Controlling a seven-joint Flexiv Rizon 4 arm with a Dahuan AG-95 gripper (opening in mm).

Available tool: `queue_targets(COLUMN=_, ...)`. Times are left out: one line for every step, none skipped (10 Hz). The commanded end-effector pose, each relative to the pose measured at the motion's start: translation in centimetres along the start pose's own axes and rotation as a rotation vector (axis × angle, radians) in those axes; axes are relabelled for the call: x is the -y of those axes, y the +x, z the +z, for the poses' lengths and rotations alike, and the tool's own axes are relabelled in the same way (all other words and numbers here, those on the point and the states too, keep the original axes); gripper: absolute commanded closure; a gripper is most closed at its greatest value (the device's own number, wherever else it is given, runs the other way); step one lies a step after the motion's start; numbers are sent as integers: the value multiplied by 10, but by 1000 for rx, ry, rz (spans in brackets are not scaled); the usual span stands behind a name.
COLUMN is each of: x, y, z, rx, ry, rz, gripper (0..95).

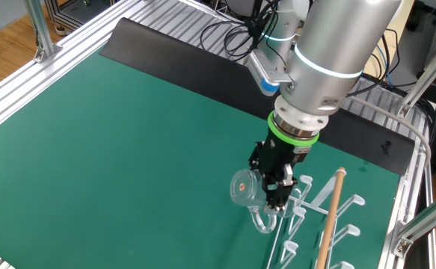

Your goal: Put the cup on the cup rack

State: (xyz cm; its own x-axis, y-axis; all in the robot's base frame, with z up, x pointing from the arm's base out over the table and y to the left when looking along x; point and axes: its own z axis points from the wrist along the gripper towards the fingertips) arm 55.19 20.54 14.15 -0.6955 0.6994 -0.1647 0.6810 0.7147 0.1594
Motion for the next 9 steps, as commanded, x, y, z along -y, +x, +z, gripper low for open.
queue_targets(x=0, y=0, z=-1, rx=-4, ry=0, rz=-13, gripper=950)
queue_targets(x=1, y=-1, z=-1, rx=-5, ry=0, rz=-17, gripper=950)
queue_targets(x=1, y=-3, z=0, rx=-12, ry=1, rz=-22, gripper=950)
queue_targets(x=2, y=-4, z=0, rx=-14, ry=3, rz=-23, gripper=950)
queue_targets(x=2, y=-4, z=0, rx=-15, ry=5, rz=-24, gripper=950)
queue_targets(x=2, y=-4, z=0, rx=-18, ry=7, rz=-28, gripper=950)
queue_targets(x=2, y=-4, z=0, rx=-22, ry=11, rz=-33, gripper=950)
queue_targets(x=2, y=-4, z=0, rx=-34, ry=21, rz=-39, gripper=950)
queue_targets(x=2, y=-4, z=0, rx=-38, ry=24, rz=-39, gripper=950)
